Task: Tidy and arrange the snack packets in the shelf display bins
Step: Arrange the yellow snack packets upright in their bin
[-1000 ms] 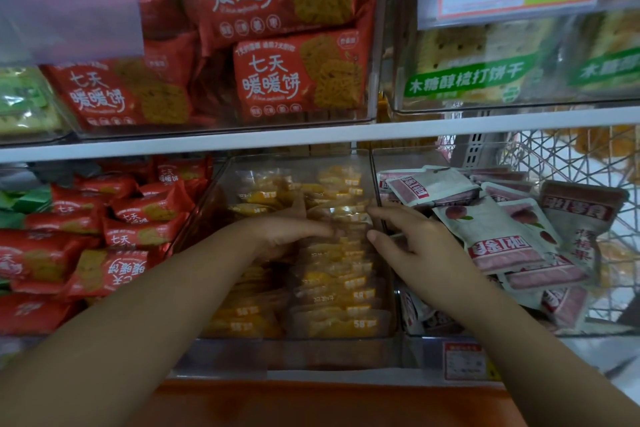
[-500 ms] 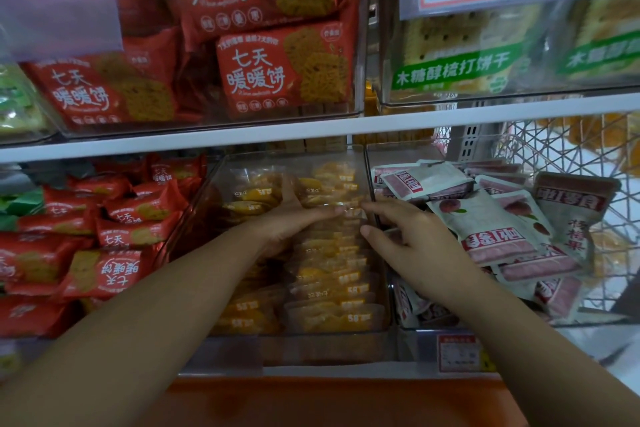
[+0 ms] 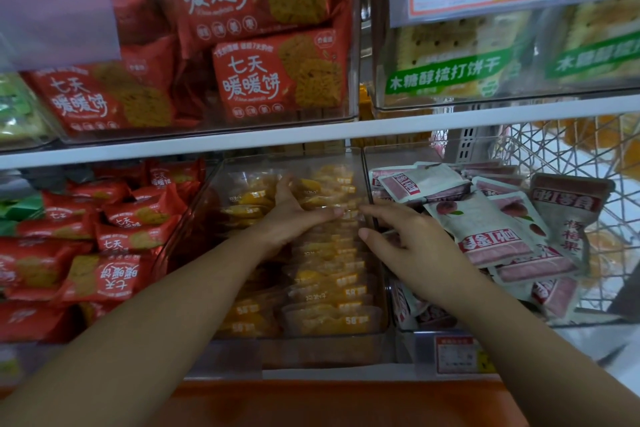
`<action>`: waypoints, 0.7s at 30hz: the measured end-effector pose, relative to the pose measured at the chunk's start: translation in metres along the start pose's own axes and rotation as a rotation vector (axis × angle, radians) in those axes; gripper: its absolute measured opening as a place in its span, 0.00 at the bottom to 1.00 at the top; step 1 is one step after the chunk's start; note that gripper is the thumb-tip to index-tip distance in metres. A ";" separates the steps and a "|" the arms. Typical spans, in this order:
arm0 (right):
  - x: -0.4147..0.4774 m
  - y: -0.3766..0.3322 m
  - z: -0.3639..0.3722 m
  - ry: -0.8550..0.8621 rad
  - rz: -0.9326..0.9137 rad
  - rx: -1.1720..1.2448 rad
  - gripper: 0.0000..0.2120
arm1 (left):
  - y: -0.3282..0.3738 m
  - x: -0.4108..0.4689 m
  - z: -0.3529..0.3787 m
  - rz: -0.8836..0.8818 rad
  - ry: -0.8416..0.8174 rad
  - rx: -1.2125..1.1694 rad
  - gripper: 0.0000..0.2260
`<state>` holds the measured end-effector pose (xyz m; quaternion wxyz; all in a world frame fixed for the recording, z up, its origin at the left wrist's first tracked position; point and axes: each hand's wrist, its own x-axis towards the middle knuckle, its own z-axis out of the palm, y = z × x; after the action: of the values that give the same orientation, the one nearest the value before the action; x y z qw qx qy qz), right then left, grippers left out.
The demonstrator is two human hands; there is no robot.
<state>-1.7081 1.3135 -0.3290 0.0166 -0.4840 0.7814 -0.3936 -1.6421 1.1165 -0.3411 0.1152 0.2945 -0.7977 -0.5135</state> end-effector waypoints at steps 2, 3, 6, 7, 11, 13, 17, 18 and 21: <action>0.000 0.000 0.000 0.001 0.001 -0.001 0.19 | 0.002 0.000 -0.002 -0.013 -0.020 0.022 0.62; 0.000 0.000 0.000 0.002 0.000 0.000 0.19 | 0.003 0.001 -0.002 -0.015 -0.027 0.038 0.63; 0.000 0.000 0.000 0.001 0.002 0.008 0.19 | 0.002 0.001 -0.004 -0.027 -0.026 0.050 0.64; 0.001 0.001 0.001 0.001 0.001 0.013 0.19 | 0.001 0.003 -0.005 -0.036 -0.025 0.056 0.62; 0.000 0.002 0.001 -0.001 -0.001 0.011 0.20 | 0.001 0.003 -0.006 -0.074 -0.090 0.064 0.56; 0.001 0.002 0.002 0.001 0.001 0.010 0.19 | 0.001 0.003 -0.005 -0.088 -0.132 0.023 0.51; 0.001 0.001 0.001 0.008 -0.012 0.014 0.19 | 0.003 0.000 -0.006 -0.089 -0.220 -0.008 0.48; 0.001 0.001 0.001 0.011 -0.019 0.014 0.18 | 0.003 -0.001 -0.005 -0.082 -0.234 -0.022 0.48; 0.001 0.001 0.001 0.018 -0.023 0.005 0.18 | -0.001 -0.002 -0.001 -0.067 -0.269 -0.132 0.51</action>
<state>-1.7086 1.3124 -0.3297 0.0065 -0.4892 0.7750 -0.4001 -1.6400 1.1161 -0.3407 0.0093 0.2414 -0.7600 -0.6033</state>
